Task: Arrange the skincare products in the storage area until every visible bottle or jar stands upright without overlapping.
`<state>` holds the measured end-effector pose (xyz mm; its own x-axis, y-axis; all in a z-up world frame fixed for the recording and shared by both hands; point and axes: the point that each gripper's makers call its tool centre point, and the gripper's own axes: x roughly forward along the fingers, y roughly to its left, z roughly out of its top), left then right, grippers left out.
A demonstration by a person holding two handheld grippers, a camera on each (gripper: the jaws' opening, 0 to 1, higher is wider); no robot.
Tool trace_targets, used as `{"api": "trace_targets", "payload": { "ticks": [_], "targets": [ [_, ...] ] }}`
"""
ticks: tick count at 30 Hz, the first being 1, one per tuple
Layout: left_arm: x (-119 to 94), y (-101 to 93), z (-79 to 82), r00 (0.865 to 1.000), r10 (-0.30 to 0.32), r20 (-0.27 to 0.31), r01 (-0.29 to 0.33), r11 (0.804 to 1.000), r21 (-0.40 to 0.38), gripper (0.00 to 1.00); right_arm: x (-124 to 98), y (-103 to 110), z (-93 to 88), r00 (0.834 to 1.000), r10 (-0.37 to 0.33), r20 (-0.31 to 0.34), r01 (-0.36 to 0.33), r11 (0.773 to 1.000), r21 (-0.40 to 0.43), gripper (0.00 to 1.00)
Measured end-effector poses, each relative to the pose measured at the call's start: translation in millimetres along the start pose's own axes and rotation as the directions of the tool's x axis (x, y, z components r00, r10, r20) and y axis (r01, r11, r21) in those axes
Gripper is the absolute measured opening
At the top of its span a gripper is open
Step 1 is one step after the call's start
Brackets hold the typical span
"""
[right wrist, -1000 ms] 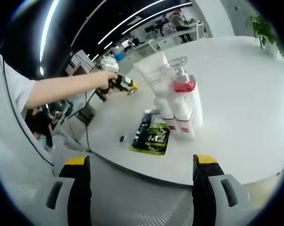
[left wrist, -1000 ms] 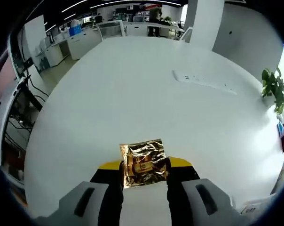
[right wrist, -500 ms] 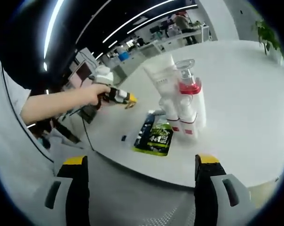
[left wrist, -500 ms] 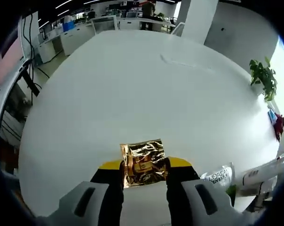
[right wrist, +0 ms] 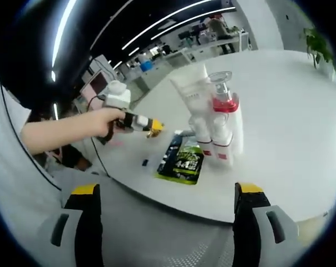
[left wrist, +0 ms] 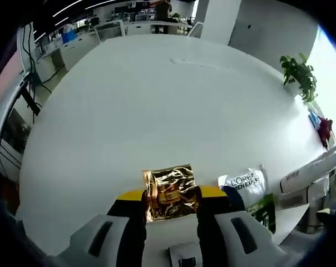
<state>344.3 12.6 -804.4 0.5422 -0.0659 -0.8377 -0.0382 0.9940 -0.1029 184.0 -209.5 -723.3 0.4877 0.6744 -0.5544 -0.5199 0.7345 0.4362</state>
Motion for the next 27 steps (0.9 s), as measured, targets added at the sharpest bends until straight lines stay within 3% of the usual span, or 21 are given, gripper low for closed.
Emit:
{"api": "trace_targets", "payload": {
  "ticks": [3, 13, 27],
  "targets": [
    [-3, -7.1, -6.5, 1.0, -0.015, 0.0, 0.015, 1.0, -0.026, 0.31, 0, 0, -0.9, 1.0, -0.006, -0.005, 0.006, 1.0, -0.006, 0.99],
    [4, -24.7, -18.1, 1.0, -0.025, -0.019, 0.025, 1.0, 0.002, 0.31, -1, 0, -1.3, 1.0, -0.001, -0.006, 0.001, 1.0, -0.008, 0.99],
    [8, -22.9, -25.1, 1.0, -0.007, -0.026, 0.007, 1.0, 0.006, 0.32, -1, 0, -1.7, 1.0, 0.003, -0.004, -0.003, 1.0, -0.004, 0.99]
  ]
}}
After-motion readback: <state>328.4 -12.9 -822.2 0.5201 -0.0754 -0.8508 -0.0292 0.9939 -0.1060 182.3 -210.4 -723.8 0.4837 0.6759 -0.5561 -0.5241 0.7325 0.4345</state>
